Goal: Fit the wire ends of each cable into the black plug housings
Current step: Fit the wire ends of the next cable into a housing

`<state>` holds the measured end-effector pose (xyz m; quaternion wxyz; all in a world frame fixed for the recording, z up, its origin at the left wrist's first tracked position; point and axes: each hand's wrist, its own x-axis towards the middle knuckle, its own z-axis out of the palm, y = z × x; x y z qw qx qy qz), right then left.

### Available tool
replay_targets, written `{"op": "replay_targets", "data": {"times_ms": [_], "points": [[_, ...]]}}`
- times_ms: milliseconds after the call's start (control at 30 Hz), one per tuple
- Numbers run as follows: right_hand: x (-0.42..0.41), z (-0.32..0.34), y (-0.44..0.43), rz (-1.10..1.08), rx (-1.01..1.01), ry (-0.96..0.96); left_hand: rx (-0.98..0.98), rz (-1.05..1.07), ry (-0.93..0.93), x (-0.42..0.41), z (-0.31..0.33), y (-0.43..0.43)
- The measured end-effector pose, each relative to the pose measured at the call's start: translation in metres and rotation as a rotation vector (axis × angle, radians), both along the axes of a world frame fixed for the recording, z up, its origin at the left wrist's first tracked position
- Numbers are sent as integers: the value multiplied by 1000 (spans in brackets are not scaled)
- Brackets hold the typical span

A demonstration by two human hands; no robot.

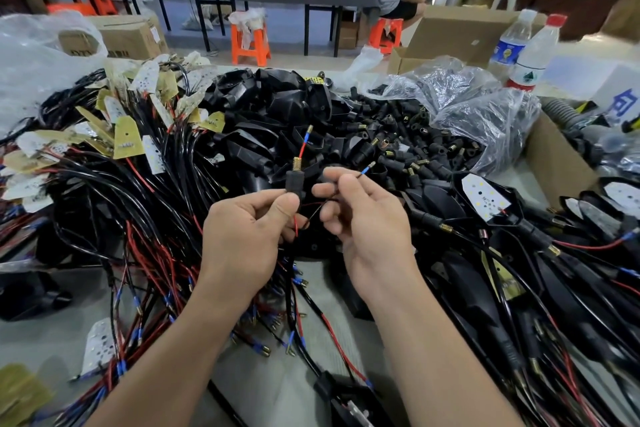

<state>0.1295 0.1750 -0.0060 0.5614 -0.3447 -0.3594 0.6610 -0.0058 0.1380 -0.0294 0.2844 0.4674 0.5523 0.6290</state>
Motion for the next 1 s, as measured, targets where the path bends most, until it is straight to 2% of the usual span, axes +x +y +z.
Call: {"op": "replay_targets", "data": {"times_ms": [100,200,333,567,800,1000], "points": [[2,4,-2,68,-61,148,-6,43,-58,0,1,1],[4,5,-3,121,-61,142,-36,58,-164,-2,1,2],[5,4,-2,92,36,-54,-57,33,-206,0,0,1],[5,-5,-2,-8,292,-672,-50,28,-270,-1,-1,2],[5,-4,-5,58,375,-774,-67,60,-288,-1,1,2],[4,-3,-7,55,368,-805,-68,57,-294,1,3,0]]}}
